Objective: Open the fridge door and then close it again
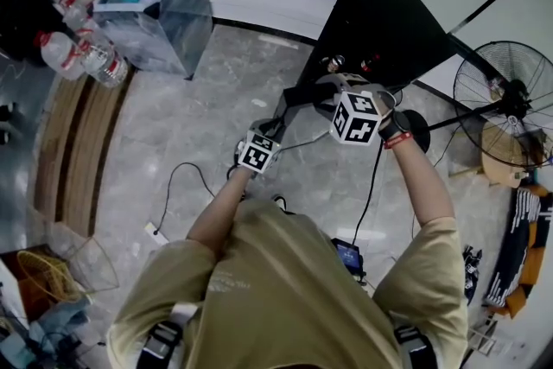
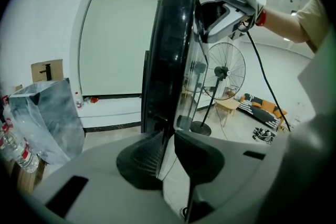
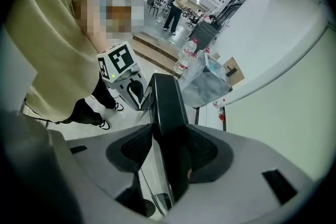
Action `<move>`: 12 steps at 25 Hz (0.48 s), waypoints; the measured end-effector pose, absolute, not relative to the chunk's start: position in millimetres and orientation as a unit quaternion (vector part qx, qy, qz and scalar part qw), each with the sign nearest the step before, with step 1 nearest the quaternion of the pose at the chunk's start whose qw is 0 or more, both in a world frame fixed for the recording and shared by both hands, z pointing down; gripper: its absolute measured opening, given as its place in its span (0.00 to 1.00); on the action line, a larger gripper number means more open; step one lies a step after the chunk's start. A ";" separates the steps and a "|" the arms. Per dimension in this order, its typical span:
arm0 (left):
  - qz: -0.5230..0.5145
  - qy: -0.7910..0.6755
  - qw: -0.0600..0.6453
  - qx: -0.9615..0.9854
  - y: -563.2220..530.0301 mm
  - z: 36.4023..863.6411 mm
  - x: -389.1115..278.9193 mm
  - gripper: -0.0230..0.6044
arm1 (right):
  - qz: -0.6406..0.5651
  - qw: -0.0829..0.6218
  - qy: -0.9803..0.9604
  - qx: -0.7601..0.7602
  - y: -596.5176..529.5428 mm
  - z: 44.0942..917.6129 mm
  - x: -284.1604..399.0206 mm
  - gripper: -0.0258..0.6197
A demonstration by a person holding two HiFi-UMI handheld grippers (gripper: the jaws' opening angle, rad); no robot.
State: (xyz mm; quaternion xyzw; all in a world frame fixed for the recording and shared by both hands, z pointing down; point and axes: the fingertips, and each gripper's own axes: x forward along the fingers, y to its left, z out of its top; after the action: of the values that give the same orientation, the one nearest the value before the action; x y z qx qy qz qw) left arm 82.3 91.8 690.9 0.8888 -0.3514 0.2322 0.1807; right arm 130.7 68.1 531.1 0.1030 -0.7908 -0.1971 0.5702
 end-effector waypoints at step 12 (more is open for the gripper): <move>0.244 -0.330 0.162 0.897 65.4 691.3 72.8 0.16 | -0.193 0.585 -0.774 0.146 45.3 533.3 122.1 0.39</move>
State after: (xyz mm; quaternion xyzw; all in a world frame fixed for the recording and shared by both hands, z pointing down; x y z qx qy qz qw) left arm 72.8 65.4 691.3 0.8973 -0.3304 0.2441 0.1615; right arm 122.1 45.3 533.3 0.1456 -0.7741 -0.1929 0.5851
